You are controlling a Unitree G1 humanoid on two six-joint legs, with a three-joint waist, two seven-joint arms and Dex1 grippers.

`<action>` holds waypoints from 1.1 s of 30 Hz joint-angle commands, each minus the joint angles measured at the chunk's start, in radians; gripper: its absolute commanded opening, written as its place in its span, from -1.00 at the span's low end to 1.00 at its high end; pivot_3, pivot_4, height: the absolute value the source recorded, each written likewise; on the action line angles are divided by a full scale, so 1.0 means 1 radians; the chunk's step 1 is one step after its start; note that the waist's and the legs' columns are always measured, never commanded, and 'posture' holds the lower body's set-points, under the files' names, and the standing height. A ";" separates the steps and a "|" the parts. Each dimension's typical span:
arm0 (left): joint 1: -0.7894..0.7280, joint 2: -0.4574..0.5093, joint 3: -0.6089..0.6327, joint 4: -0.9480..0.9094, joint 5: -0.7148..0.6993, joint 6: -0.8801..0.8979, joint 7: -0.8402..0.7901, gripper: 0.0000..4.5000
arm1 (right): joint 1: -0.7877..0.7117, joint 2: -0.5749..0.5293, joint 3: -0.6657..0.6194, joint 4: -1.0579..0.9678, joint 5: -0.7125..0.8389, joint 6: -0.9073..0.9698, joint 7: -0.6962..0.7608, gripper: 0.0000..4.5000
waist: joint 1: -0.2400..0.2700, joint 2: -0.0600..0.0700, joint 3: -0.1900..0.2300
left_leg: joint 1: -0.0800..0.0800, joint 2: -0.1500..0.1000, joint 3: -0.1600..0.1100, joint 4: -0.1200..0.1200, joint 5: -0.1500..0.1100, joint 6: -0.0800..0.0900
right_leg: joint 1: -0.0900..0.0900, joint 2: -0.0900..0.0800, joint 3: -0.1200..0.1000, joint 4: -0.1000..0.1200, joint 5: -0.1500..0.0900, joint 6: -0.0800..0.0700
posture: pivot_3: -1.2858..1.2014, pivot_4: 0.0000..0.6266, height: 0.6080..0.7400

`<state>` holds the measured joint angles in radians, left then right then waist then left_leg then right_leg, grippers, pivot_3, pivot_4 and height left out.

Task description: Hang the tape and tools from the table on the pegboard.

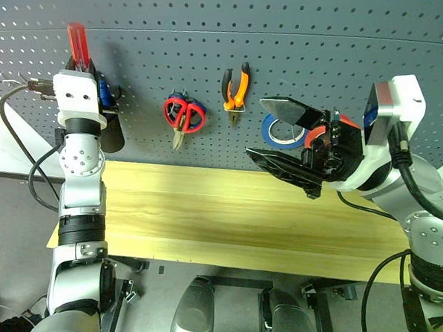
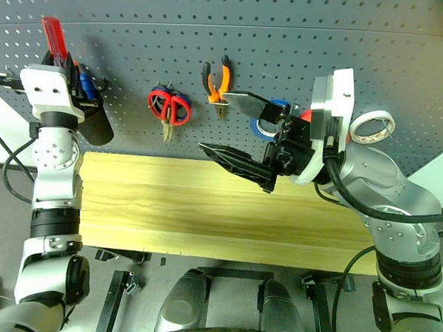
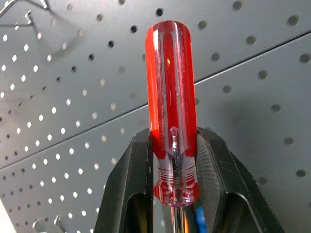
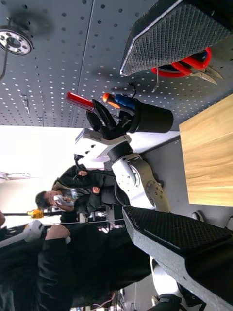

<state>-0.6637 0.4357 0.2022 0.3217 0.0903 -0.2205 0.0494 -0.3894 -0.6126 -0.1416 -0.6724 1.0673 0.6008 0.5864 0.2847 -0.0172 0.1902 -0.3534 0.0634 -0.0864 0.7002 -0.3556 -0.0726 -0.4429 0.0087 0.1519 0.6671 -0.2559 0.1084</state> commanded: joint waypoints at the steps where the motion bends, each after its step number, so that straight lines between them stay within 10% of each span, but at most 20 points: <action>1: 0.001 -0.006 0.010 -0.036 -0.011 0.007 0.007 -0.63 | 0.025 -0.016 0.023 -0.010 -0.050 -0.010 0.025 1.00 | 0.000 0.000 0.000 | 0.000 0.000 0.000 0.000 0.000 0.000 | 0.000 0.000 0.000 0.000 0.000 0.000 | 0.24 -0.58 0.04; 17: 0.027 -0.027 0.042 -0.068 -0.022 0.005 0.052 -0.63 | -0.002 -0.009 0.032 0.002 -0.063 -0.005 0.037 1.00 | -0.001 0.000 0.000 | 0.000 0.000 0.000 0.000 0.000 0.000 | 0.000 0.000 0.000 0.000 0.000 0.000 | 0.24 -0.58 0.04; 27: 0.021 -0.023 0.052 -0.068 -0.033 0.020 0.076 0.88 | -0.013 -0.010 0.032 0.009 -0.064 0.002 0.042 1.00 | -0.001 0.000 0.000 | 0.000 0.000 0.000 0.000 0.000 0.000 | 0.000 0.000 0.000 0.000 0.000 0.000 | 0.24 -0.58 0.04; 33: 0.023 -0.007 0.003 -0.117 0.016 0.013 0.053 0.98 | -0.001 -0.004 0.045 0.020 -0.090 -0.012 0.063 1.00 | 0.000 0.000 0.000 | 0.000 0.000 0.000 0.000 0.000 0.000 | 0.000 0.000 0.000 0.000 0.000 0.000 | 0.26 -0.67 0.04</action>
<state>-0.6303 0.4090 0.2188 0.2673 0.0798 -0.1864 0.1113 -0.3846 -0.6168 -0.0990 -0.6421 0.9833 0.6040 0.6369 0.2844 -0.0174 0.1900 -0.3535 0.0635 -0.0864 0.6999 -0.3556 -0.0726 -0.4430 0.0087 0.1518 0.6669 -0.2560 0.1083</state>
